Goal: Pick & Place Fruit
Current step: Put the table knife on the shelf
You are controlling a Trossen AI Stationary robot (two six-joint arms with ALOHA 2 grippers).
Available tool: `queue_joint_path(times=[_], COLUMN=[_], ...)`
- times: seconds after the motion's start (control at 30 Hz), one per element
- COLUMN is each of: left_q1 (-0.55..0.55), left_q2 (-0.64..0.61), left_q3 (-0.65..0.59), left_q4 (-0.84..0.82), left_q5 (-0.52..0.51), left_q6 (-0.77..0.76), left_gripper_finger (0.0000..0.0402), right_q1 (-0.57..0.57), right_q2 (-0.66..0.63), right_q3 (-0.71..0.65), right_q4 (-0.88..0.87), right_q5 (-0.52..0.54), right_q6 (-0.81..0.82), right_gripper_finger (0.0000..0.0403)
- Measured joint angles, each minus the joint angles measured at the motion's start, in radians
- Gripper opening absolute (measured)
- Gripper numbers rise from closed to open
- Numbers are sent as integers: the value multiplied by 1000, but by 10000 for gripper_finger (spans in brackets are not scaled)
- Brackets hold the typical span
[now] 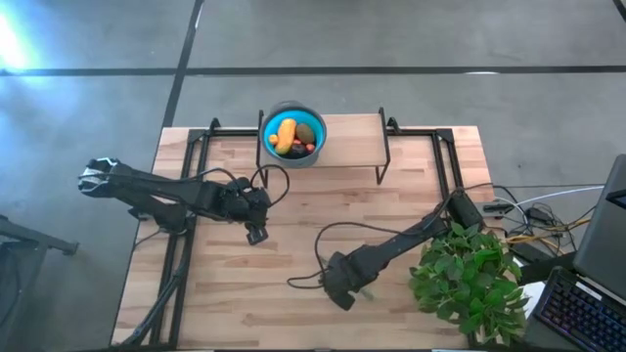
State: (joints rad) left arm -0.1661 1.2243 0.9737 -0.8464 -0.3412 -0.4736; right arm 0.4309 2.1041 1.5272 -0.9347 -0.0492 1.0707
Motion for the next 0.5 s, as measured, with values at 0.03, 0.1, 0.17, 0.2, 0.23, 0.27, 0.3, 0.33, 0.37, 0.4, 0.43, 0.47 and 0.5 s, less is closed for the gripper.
queue_joint_path(times=[0.03,0.1,0.17,0.2,0.23,0.27,0.3,0.33,0.37,0.4,0.43,0.47,0.5], left_q1=[0,0,0,0,0,0,0,0,0,0,0,0,0], left_q2=[0,0,0,0,0,0,0,0,0,0,0,0,0], left_q3=[0,0,0,0,0,0,0,0,0,0,0,0,0], left_q4=[0,0,0,0,0,0,0,0,0,0,0,0,0], left_q5=[0,0,0,0,0,0,0,0,0,0,0,0,0], left_q6=[0,1,1,1,1,1,1,1,1,1,2,4,5], left_gripper_finger=[213,213,213,213,213,213,213,213,213,213,213,213,213], right_q1=[0,0,1,1,1,1,1,1,1,-1,-2,-2,-2], right_q2=[1,2,3,4,4,5,5,5,5,5,4,3,3], right_q3=[0,0,0,0,0,0,0,0,0,0,0,0,0], right_q4=[1,7,9,9,9,9,10,10,10,11,11,12,13], right_q5=[-3,-4,-4,-5,-5,-4,-4,-4,-4,-4,-4,-5,-8], right_q6=[1,3,7,8,8,7,7,6,6,6,6,5,5], right_gripper_finger=[8,9,10,10,9,8,8,8,9,12,15,19,25])
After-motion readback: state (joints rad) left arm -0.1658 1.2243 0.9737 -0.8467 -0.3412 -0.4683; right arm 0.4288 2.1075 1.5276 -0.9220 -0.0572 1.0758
